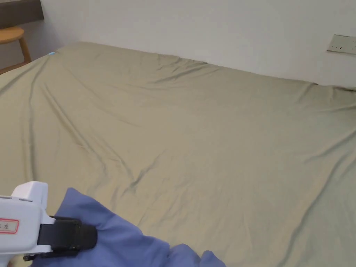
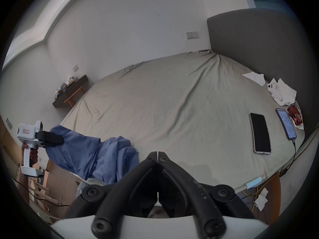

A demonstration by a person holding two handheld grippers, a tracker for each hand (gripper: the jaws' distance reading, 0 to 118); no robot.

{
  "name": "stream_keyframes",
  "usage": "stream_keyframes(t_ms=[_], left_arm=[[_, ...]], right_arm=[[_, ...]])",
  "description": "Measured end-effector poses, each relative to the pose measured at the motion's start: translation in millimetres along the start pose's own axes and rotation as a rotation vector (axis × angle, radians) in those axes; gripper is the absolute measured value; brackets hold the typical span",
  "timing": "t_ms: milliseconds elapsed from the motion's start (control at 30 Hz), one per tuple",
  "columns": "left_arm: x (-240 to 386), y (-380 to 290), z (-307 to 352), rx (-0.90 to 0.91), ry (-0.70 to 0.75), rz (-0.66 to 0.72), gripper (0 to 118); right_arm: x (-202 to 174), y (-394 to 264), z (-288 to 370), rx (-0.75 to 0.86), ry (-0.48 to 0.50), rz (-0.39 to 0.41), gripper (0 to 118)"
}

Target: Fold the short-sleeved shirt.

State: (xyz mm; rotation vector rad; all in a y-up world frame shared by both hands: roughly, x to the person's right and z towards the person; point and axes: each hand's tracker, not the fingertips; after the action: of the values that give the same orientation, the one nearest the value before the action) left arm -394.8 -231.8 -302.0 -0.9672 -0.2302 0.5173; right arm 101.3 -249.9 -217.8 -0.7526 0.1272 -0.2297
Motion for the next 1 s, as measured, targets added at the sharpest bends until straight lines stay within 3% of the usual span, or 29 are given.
stream_keyframes(t_ms=[133, 267, 433, 467, 533, 600, 667, 733, 767, 800, 833, 900, 1000], left_arm=[[55.7, -6.6, -28.1, -0.071, -0.032, -0.121, 16], [105.6, -20.8, -86.3, -0.201, -0.163, -0.219, 16], [147.9, -39.1, -158.0, -0.291, -0.131, -0.254, 18], [154.6, -43.3, -165.8, -0.302, -0.11, -0.276, 22], [166.0, -50.2, -170.3, -0.314, -0.117, -0.296, 47], [171.5, -51.6, -160.8, -0.326, -0.214, -0.311, 72], [173.5, -47.3, -148.1, -0.331, -0.339, -0.244, 73], [168.0, -38.4, -135.8, -0.326, -0.432, -0.168, 67], [162.7, -33.5, -127.7, -0.306, -0.491, -0.123, 54], [157.2, -29.5, -123.0, -0.284, -0.513, -0.103, 25], [152.8, -26.7, -120.4, -0.259, -0.501, -0.097, 18], [143.0, -26.2, -125.0, -0.21, -0.395, -0.115, 7], [123.1, -32.3, -145.3, -0.252, -0.202, -0.111, 0]], right_arm=[[0.7, 0.7, 1.5, 0.003, 0.023, -0.001, 1], [10.7, -3.9, 11.0, 0.006, 0.03, -0.016, 1], [32.5, -6.6, 26.9, 0.025, -0.033, -0.057, 1], [36.9, -6.8, 29.6, 0.027, -0.044, -0.067, 1], [44.8, -7.9, 33.4, 0.032, -0.066, -0.081, 1], [50.6, -8.7, 34.0, 0.032, -0.078, -0.093, 1], [53.7, -9.4, 31.0, 0.026, -0.079, -0.113, 1], [53.8, -10.6, 27.5, 0.018, -0.067, -0.13, 1], [52.6, -11.5, 25.5, 0.015, -0.056, -0.133, 1], [51.2, -12.4, 23.6, 0.012, -0.046, -0.134, 1], [49.3, -13.0, 22.4, 0.009, -0.035, -0.132, 1], [46.0, -13.3, 19.6, 0.001, -0.015, -0.127, 1], [42.8, -12.9, 16.6, -0.003, -0.003, -0.114, 1]])
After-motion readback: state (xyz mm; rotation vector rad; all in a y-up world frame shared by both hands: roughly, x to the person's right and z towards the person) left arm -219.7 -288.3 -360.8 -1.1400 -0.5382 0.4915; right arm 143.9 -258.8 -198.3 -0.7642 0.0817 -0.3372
